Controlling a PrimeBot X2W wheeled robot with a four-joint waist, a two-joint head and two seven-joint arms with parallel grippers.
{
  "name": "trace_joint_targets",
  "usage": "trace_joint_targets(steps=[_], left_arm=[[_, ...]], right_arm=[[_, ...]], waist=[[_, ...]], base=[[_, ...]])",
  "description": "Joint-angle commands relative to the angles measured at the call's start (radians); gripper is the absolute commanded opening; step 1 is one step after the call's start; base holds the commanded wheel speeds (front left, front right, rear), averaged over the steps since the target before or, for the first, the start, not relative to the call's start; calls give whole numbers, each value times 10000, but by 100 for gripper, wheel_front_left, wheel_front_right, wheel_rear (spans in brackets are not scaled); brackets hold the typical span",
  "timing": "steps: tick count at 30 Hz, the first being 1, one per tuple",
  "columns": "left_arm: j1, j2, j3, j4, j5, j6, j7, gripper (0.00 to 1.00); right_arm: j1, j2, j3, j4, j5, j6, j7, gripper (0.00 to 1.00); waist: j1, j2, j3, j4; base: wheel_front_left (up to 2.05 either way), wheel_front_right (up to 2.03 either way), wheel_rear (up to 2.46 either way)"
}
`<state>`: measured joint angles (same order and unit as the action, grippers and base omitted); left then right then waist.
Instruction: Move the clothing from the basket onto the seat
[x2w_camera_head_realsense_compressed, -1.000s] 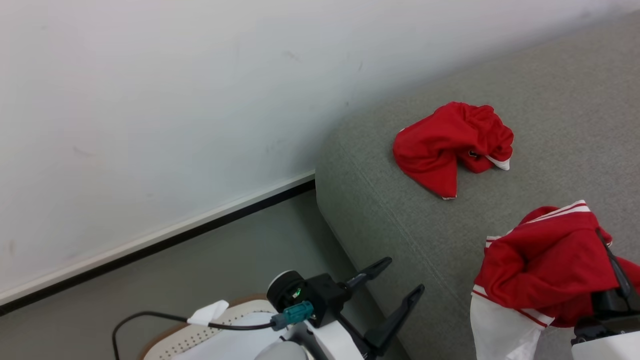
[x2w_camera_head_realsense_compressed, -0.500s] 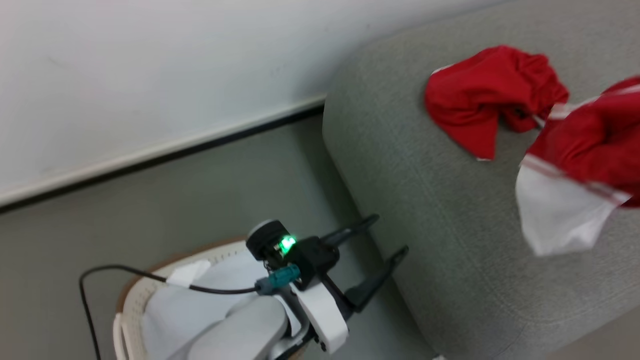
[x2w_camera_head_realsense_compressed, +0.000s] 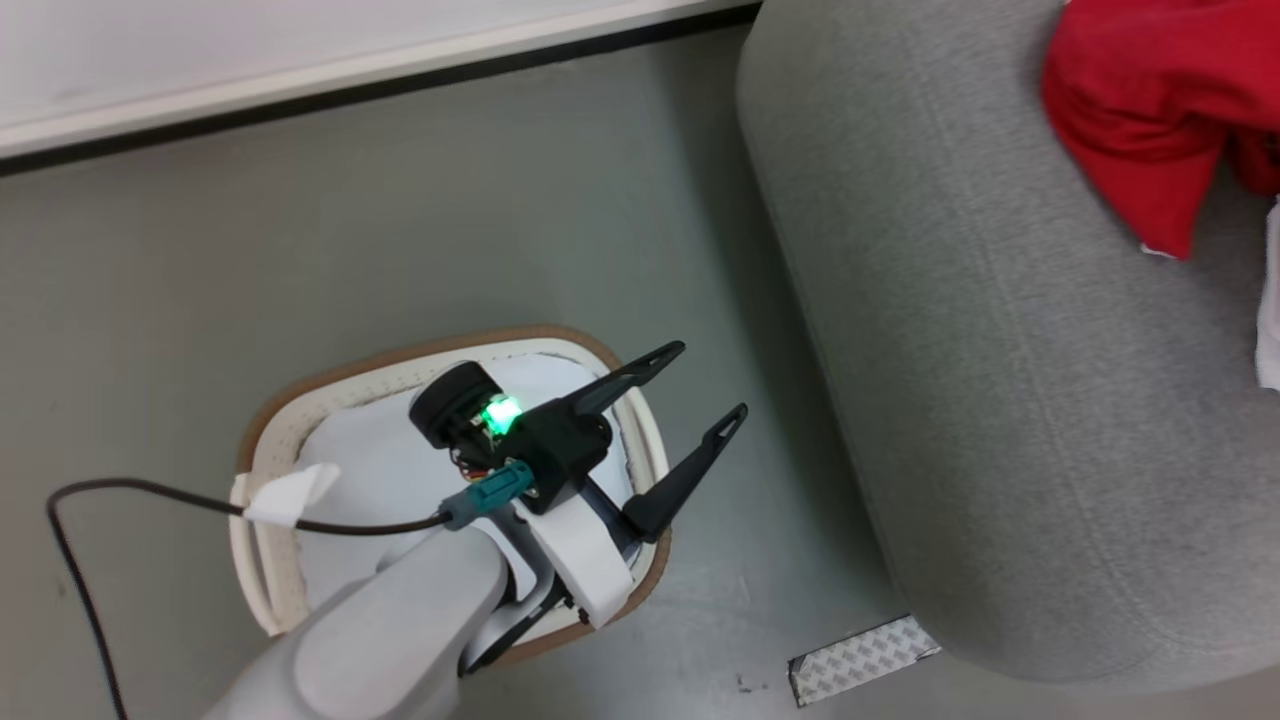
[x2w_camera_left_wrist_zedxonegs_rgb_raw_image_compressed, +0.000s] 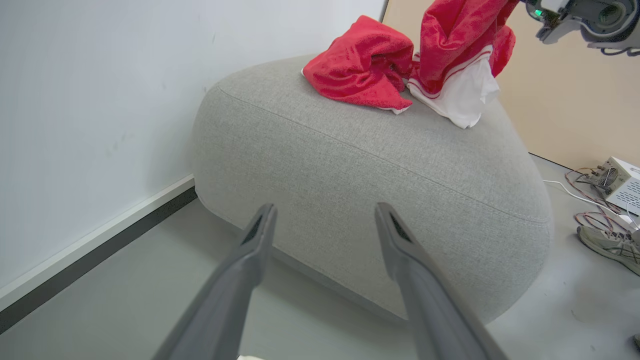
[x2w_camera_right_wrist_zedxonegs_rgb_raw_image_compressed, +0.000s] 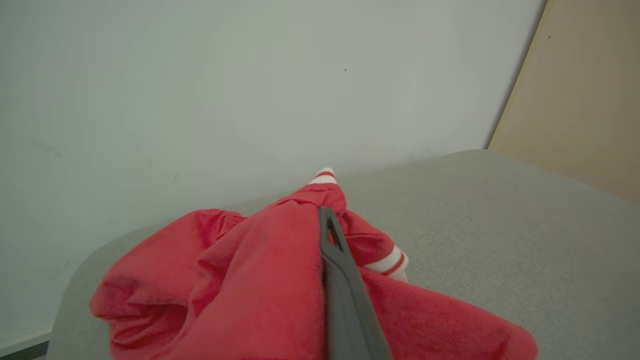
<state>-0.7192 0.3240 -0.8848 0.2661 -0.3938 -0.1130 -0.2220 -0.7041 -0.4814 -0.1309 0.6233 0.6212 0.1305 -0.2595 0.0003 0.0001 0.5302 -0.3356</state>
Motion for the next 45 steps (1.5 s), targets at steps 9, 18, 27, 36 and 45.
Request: trace_joint_targets(steps=[9,18,27,36,45], left_arm=[[-65,268,87,-259,-56,181,41,100],[249,168,68,-61,-311,273,-119,100],[961,-245,157,555,-626,305,-360,100],[2217,-652,1168,771,-1028,525,-425,100],[3767,-756,3315,550,-1170,903,-427,100]], right_arm=[[-1279,-560,1756,2753,-336,5,1601,0],[-1639,-753,3452,3188,-324,5,3577,98],[-623,-1507,5318,2297,134,4,4879,100],[417,-2934,6182,317,971,-2,4471,100],[1500,-3172,5794,-1560,1691,-2,2524,100]], waist=[[-3,-1,350,367],[-3,-1,-194,292],[-3,-1,-1929,360],[-3,-1,-4154,848],[-3,-1,-5593,1596]], base=[[0,0,0],[0,0,0],[0,0,0],[0,0,0],[0,0,0]])
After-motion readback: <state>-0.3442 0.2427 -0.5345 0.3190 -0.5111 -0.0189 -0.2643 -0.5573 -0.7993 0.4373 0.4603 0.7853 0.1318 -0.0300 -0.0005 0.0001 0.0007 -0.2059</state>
